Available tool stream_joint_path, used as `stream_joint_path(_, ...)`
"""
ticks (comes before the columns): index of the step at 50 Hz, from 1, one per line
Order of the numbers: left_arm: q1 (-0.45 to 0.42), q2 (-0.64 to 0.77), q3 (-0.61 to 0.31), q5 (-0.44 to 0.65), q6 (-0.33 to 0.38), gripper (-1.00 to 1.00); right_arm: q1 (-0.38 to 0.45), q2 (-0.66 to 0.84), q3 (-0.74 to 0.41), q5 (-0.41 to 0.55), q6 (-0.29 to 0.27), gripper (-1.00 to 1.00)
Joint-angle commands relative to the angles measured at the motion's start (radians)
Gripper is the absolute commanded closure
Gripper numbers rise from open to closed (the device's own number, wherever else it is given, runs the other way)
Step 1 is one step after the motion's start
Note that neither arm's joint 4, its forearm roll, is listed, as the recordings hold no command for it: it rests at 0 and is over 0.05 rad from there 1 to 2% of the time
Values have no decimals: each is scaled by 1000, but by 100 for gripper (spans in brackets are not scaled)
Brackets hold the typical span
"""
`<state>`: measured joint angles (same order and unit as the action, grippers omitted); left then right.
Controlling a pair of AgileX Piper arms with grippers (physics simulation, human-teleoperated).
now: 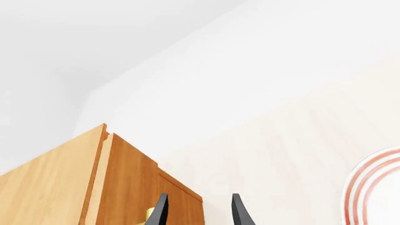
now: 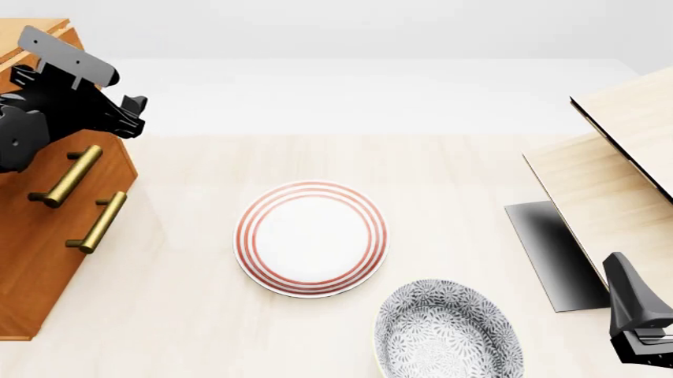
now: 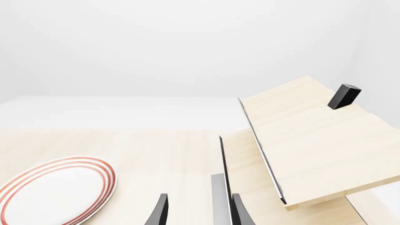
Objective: Close the top drawer of the cabinet.
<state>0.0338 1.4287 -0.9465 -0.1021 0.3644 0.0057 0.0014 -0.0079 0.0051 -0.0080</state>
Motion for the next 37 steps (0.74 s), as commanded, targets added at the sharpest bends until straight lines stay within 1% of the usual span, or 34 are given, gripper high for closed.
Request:
stream_joint_path(1, 58, 6, 44, 3, -12, -100, 0, 0, 0, 0, 0, -100)
stream_joint_path(5, 71, 9, 44, -1, -5, -100, 0, 0, 0, 0, 0, -100)
stream_joint_path(9, 106, 14, 39, -7, 4, -100, 0, 0, 0, 0, 0, -100)
stream_joint_path(13, 140, 19, 64, -26, 22, -100, 0, 0, 0, 0, 0, -100)
stream_joint_path(22, 190, 10, 47, -18, 20, -100, 0, 0, 0, 0, 0, -100)
stream_joint_path(27, 199, 6, 41, -14, 15, -100, 0, 0, 0, 0, 0, -100)
stream_joint_path(37, 190, 0, 41, -11, 10, -100, 0, 0, 0, 0, 0, -100)
